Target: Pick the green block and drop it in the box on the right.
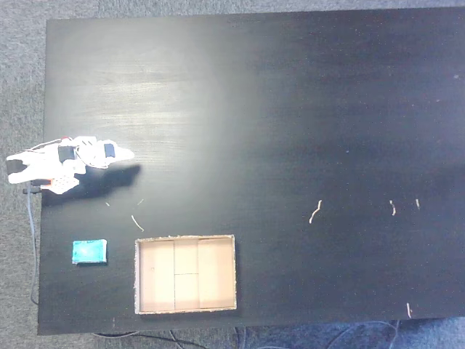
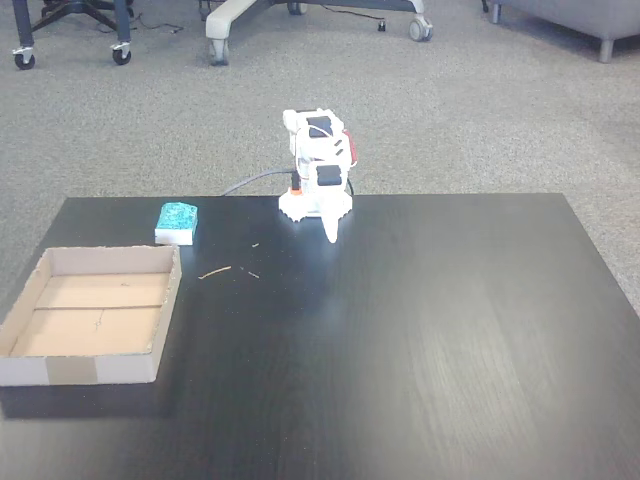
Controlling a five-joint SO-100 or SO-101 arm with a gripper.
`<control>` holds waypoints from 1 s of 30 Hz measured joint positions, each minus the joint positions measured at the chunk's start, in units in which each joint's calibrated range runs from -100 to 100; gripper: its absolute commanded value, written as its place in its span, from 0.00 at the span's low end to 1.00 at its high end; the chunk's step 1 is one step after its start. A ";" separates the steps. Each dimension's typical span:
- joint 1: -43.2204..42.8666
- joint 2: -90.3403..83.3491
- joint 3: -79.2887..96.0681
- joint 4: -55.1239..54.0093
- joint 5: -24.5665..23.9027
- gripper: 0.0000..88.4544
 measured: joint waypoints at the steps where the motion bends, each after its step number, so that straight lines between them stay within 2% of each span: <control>1: 0.00 0.00 0.00 0.00 0.00 0.00; 18: 0.00 0.00 0.00 0.00 0.10 0.00; 24: -3.07 0.00 0.00 -0.64 2.39 0.00; 25: -1.50 0.00 0.00 -2.50 1.90 0.00; 27: 7.04 0.00 -1.87 -3.06 0.83 0.00; 28: 12.50 0.00 -5.25 -1.21 0.34 0.04; 30: 24.55 0.08 -17.18 6.12 -0.78 0.19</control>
